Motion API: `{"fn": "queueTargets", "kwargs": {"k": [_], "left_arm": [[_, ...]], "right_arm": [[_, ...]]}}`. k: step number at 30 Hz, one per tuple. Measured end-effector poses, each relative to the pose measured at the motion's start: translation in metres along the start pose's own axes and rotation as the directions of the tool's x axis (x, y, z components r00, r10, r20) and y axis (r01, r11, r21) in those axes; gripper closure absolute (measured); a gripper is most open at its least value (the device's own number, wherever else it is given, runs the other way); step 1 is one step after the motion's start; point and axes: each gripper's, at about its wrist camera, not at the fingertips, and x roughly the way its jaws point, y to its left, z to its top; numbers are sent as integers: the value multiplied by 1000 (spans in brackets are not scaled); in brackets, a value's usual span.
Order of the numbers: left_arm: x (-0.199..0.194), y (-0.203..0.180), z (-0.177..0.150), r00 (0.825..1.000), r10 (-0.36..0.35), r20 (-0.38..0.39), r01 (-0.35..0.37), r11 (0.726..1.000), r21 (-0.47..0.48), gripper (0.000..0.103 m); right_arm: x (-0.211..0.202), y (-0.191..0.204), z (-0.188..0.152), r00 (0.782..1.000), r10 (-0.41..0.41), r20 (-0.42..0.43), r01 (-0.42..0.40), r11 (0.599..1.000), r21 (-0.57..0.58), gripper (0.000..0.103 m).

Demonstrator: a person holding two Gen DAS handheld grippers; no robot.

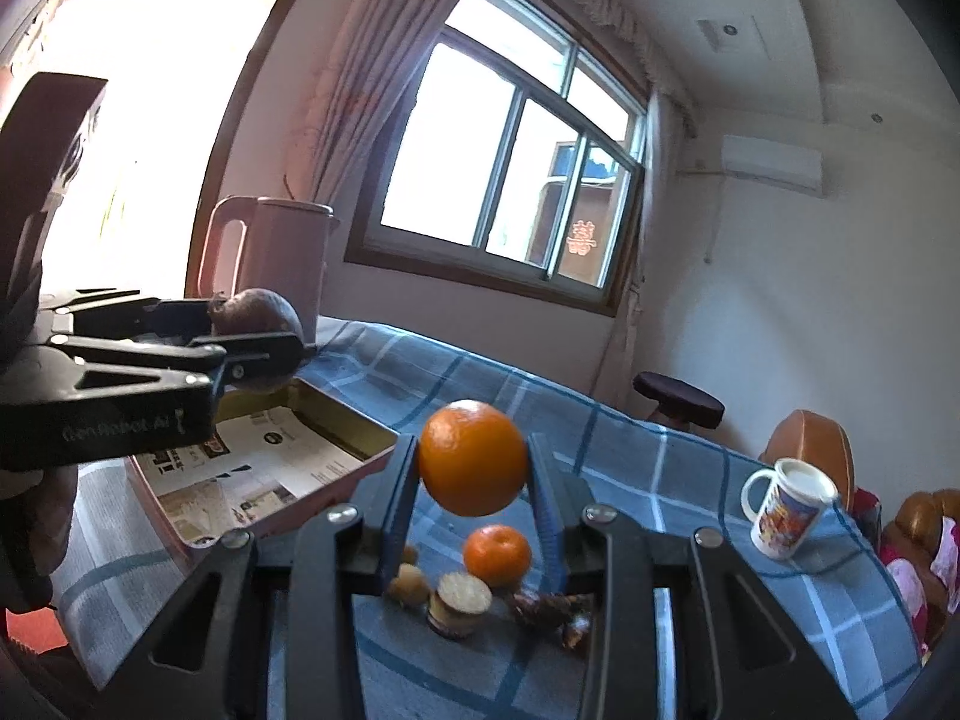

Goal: Organize fruits
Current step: 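Lower the purple fruit into the tin and open the left tool while the right tool releases the orange there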

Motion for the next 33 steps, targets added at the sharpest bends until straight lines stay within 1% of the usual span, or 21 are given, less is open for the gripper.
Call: {"fn": "queueTargets", "kwargs": {"k": [4,20,27,33], "left_arm": [[5,9,0,1000,14,-10,-14,1000,-2,48],[35,50,-6,993,65,-99,-67,998,-18,48],[47,64,-7,987,73,-140,-77,997,-24,48],[57,73,-8,981,80,-178,-85,996,-18,48]], "right_arm": [[9,6,8,1000,18,-1,-18,1000,-20,64],[55,37,34,994,101,-40,-104,991,-85,64],[75,48,37,988,139,-74,-144,987,-72,64],[92,60,31,979,166,-119,-176,981,-79,64]]}}
